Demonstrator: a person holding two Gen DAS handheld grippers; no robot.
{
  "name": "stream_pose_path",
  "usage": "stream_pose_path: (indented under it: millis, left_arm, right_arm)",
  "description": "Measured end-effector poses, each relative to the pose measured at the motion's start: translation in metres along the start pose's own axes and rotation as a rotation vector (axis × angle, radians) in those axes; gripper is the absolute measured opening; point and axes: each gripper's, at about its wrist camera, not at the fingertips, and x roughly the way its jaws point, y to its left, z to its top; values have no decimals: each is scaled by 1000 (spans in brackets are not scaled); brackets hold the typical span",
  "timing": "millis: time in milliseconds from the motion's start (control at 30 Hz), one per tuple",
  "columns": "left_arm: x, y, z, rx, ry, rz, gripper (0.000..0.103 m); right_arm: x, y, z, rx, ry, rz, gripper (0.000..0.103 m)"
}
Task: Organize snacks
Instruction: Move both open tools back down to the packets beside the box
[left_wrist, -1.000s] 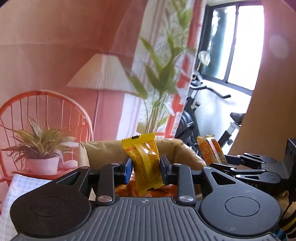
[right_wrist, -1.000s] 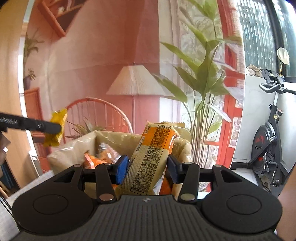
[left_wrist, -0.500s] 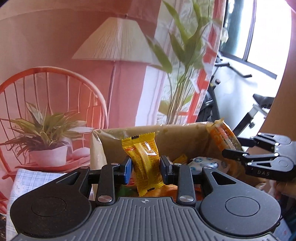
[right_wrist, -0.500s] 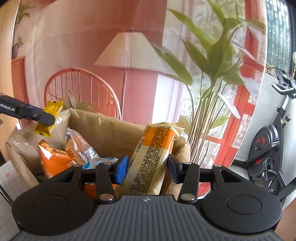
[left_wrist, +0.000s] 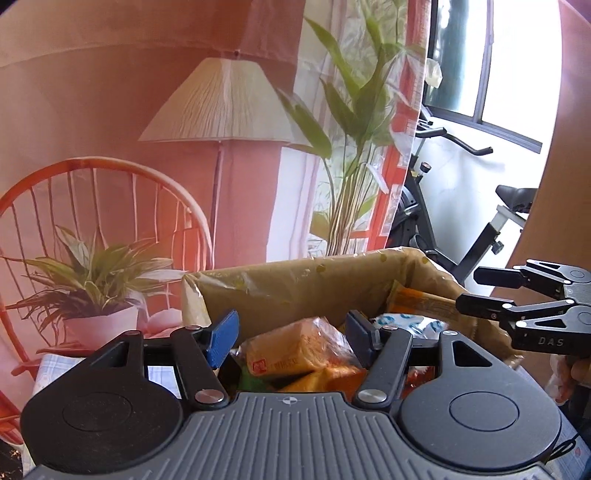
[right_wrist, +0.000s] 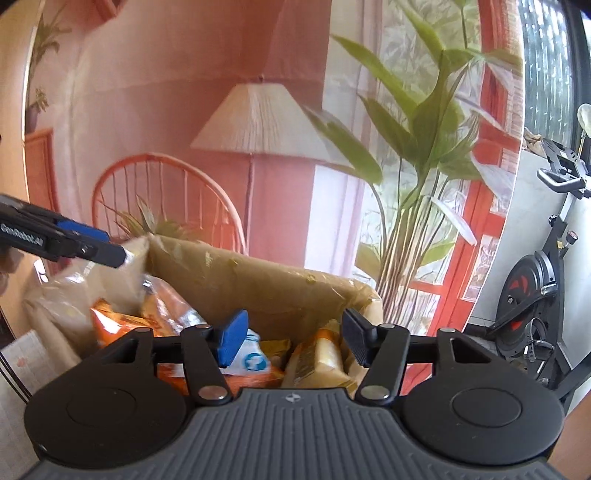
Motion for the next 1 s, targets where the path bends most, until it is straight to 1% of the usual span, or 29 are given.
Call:
stream_pose_path:
  millis: [233, 467, 700, 867, 1000]
  left_arm:
    - [-37, -6, -16, -7, -11, -25, 66]
    - [-67, -8, -44, -26, 0, -53, 66]
    - [-72, -10, -87, -31, 49, -44, 66]
    - [-62, -15, -122, -47, 84, -25, 66]
    - [-53, -21, -151, -76, 116, -29, 66]
  right_arm:
    - [-39, 25, -9, 40, -39, 30, 60]
    - [-70, 45, -36, 106, -40, 50, 60]
    - [-82, 55, -75, 169, 16, 48, 60]
    - [-82, 58, -111, 200, 85, 36, 60]
    - [-77, 64, -137, 213, 151, 48, 60]
